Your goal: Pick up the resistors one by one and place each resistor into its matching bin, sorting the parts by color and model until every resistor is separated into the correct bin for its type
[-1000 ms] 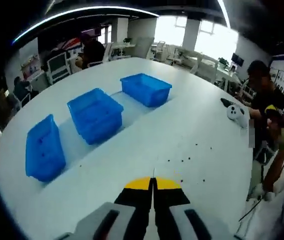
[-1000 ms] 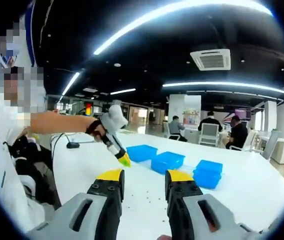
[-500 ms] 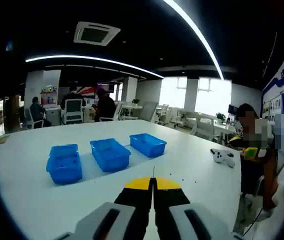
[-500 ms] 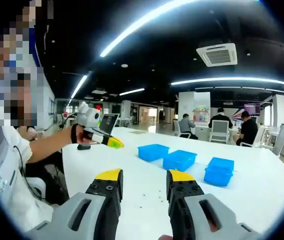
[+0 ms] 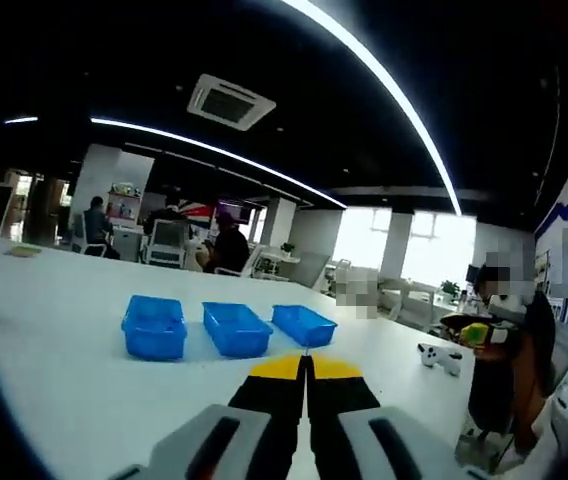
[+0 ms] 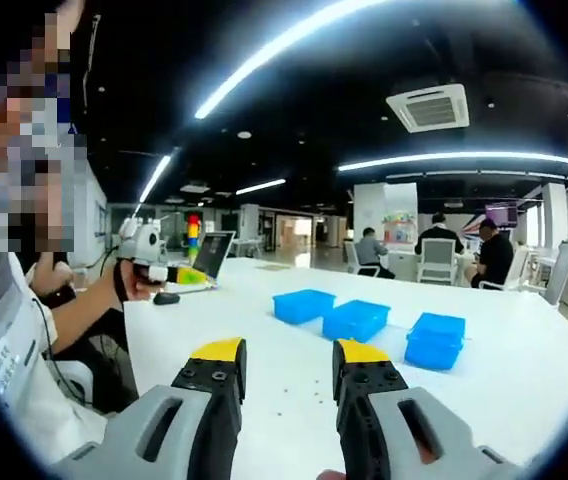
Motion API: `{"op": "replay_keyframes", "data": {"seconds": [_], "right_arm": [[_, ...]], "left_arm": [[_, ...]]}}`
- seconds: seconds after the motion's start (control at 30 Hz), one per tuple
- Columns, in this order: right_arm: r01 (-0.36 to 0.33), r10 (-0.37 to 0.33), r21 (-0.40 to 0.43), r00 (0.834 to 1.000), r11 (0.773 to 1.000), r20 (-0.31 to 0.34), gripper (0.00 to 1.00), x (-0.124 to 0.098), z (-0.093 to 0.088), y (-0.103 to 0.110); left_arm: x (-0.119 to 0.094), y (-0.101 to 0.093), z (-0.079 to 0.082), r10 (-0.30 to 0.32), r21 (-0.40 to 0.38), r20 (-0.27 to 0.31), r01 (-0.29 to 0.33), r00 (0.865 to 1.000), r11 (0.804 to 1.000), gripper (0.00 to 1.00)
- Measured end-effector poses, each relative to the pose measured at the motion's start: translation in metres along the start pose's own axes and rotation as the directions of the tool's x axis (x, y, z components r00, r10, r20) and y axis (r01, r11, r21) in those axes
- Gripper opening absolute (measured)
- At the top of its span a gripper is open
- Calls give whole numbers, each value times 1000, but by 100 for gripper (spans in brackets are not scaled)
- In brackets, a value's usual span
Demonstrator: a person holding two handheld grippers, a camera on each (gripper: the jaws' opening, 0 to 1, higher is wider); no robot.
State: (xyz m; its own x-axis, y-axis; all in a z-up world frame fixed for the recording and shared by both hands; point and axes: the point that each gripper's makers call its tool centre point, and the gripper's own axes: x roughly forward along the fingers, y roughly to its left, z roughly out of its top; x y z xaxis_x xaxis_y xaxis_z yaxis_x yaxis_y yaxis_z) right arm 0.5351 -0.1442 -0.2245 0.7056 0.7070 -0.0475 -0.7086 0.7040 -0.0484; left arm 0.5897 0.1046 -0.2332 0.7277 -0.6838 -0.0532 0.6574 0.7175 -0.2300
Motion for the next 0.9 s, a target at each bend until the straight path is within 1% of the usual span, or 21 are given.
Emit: {"op": "replay_keyframes", "data": {"seconds": [0.07, 0.17, 0.27, 0.4, 0.5, 0.57, 0.63, 0.73, 0.8, 0.83, 0.9], "right_arm": [[-1, 1, -3, 1000, 1000, -6, 37, -2, -1, -4], [0, 0, -7, 1000, 1000, -8, 37, -6, 0, -8], [4, -4, -10, 1000, 1000, -11, 37, -10, 1, -13], [18, -18, -16, 1000, 1000, -19, 37, -17, 0, -21], [39, -39, -14, 999, 999, -14, 36, -22, 2, -28], [58, -58, -17, 998, 998, -11, 36, -26, 3, -33], [78, -78, -30, 997, 997, -17, 36, -29, 3, -37], [89, -90, -43, 996, 995, -20, 36, -34, 4, -39], [92, -93, -47, 996, 995, -17, 36, -36, 6, -40], [93, -94, -48, 995, 995, -16, 36, -37, 6, -40], [103, -103, -48, 995, 994, -10, 36, -40, 7, -43]], "left_arm": [[7, -5, 6, -4, 7, 17, 4, 1000, 1000, 4], [19, -13, 12, -16, 13, 28, 16, 999, 1000, 4], [36, -21, 18, -26, 25, 28, 25, 999, 999, 4], [62, -28, 24, -47, 30, 13, 46, 999, 998, 4], [93, -34, 26, -65, 35, -12, 65, 998, 997, 4], [114, -32, 27, -72, 37, -26, 72, 997, 997, 4], [136, -25, 27, -56, 42, -45, 58, 997, 997, 4], [164, -19, 24, -49, 36, -70, 52, 996, 998, 4], [189, -16, 21, -45, 38, -96, 49, 994, 998, 4], [193, -16, 21, -43, 40, -99, 47, 994, 998, 4], [218, -20, 19, -45, 47, -115, 51, 992, 998, 4]]}}
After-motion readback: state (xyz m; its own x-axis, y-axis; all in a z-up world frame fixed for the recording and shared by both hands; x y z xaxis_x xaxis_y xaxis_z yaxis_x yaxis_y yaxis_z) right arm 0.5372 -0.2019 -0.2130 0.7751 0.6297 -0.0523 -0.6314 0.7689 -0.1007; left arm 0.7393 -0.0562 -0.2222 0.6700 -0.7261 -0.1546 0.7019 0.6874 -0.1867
